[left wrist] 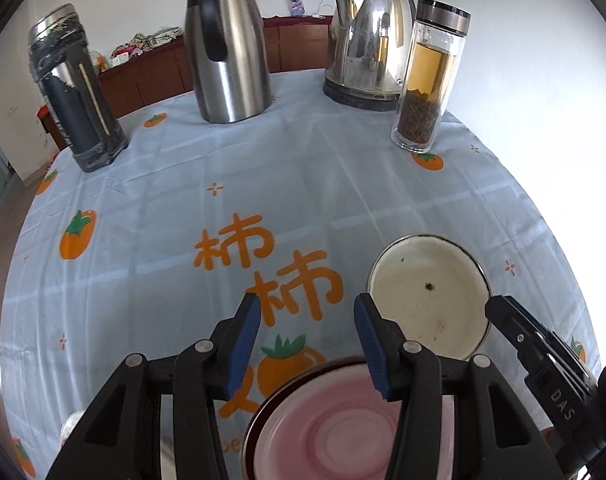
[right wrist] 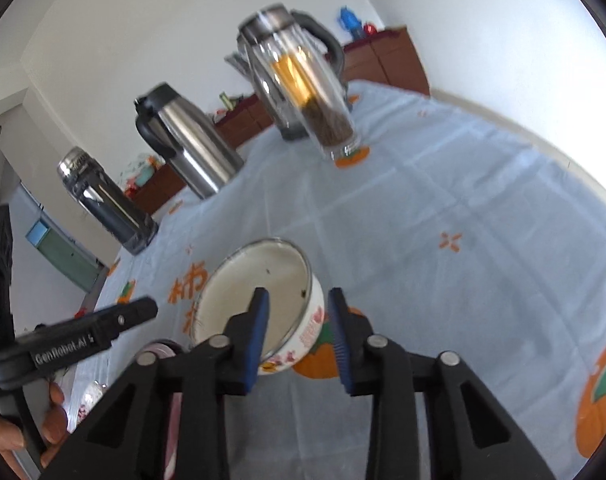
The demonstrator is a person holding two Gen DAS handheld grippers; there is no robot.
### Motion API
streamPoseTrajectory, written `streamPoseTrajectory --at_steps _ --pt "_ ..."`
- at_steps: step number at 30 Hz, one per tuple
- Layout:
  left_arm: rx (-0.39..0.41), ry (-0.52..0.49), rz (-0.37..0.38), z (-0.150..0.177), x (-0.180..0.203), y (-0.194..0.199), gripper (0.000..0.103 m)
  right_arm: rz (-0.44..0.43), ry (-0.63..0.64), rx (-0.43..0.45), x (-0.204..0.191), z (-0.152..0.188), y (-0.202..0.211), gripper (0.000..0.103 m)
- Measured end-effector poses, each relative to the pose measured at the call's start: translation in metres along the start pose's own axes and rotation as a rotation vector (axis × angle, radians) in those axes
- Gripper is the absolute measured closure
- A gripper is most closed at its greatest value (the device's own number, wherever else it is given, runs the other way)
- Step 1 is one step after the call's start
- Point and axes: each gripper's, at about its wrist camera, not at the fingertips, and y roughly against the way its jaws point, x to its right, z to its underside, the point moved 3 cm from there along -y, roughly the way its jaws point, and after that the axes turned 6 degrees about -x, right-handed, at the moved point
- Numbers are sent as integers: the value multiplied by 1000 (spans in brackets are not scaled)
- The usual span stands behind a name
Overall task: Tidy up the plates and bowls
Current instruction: 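Move both tools toward the white enamel bowl, then close both tools on the rim of the white enamel bowl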
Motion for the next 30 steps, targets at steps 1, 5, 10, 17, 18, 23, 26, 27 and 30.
streamPoseTrajectory --at_steps 1,5,10,17,18,23,26,27,30 --pt "4 0 7 -2 2 -1 52 -4 6 9 0 -2 2 77" --pt "-19 -12 17 -10 11 -13 69 -19 30 10 -4 -2 4 77" --pt "-42 -11 40 -15 18 -25 76 -1 43 1 -4 -1 3 77" --pt "-50 -22 37 -17 26 -32 78 17 61 -25 -6 1 -6 77" --pt "-51 -23 41 -17 26 -32 79 17 60 -31 -5 1 -7 80" --pt "-59 -28 53 -18 29 -36 81 30 55 -55 -3 2 -14 82" --pt "-66 -15 82 -19 27 -37 81 6 37 -70 0 1 -17 82" --pt "-65 -11 87 -19 26 -38 81 1 34 -72 0 2 -18 82" --pt "-78 -9 113 -19 26 -40 81 -12 29 -80 0 2 -20 82"
